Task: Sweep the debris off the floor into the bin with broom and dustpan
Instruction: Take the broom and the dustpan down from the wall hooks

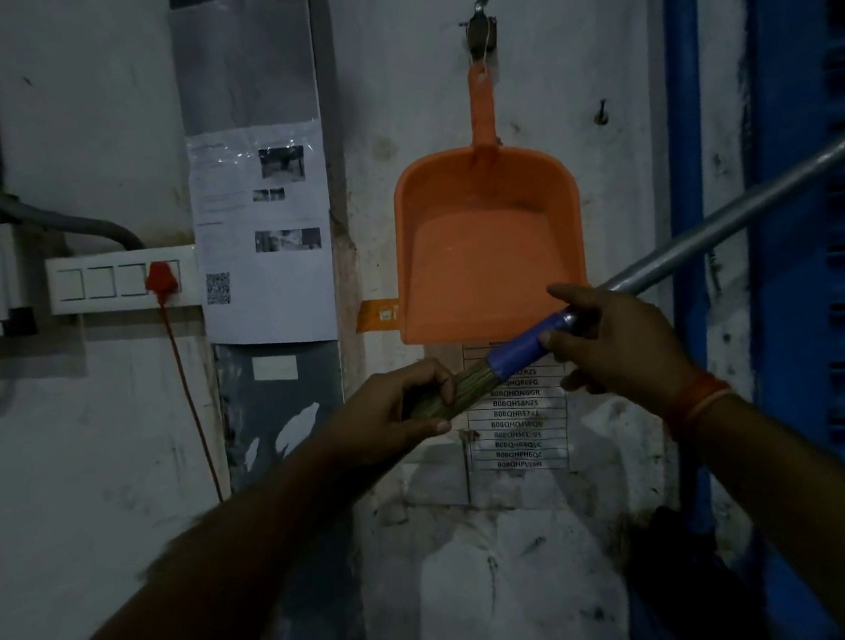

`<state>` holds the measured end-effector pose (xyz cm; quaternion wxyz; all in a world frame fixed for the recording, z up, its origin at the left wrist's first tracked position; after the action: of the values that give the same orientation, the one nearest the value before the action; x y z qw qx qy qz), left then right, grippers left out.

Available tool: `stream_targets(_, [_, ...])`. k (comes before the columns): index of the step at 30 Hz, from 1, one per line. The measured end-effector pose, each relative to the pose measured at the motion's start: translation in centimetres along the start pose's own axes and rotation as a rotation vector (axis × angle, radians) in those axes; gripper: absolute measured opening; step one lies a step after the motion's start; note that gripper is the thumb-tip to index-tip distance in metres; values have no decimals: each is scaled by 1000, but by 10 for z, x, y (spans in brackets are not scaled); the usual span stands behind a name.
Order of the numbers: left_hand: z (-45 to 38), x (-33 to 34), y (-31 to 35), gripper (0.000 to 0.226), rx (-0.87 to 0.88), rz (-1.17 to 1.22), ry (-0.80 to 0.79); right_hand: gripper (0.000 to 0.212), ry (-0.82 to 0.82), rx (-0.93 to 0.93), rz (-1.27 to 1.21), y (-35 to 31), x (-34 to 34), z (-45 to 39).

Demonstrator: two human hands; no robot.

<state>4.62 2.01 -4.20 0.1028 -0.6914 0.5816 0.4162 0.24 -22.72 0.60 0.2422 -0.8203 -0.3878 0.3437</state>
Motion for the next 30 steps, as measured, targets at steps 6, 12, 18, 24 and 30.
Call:
stream_targets(6, [-6, -6, 4, 19, 20, -59, -73, 45, -62, -329, 449, -42, 11, 13])
stream_targets(12, [-14, -15, 7, 22, -13, -132, -130, 19, -394, -688, 589, -56, 36, 14])
stream_targets(18, [-20, -27, 16, 21, -48, -162, -269, 23, -662, -737, 646, -44, 43, 3])
stream_targets(24, [-34, -37, 41, 23, -36, -218, -474, 28, -789, -677, 445, -39, 55, 13])
stream_targets(30, [-52, -52, 68, 33, -31, -347, -572, 22, -813, -453, 49, -35, 54, 21])
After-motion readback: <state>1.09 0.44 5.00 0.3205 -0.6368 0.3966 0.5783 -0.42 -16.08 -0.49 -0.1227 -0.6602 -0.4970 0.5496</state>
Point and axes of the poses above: each hand's wrist, its own z-axis away from the middle knuckle, its own x-axis out of the palm, y = z × x, the point moved 5 cm from there along -z, towards the middle knuckle, and after that the axes turned 4 degrees about x, right-handed, at the moved point
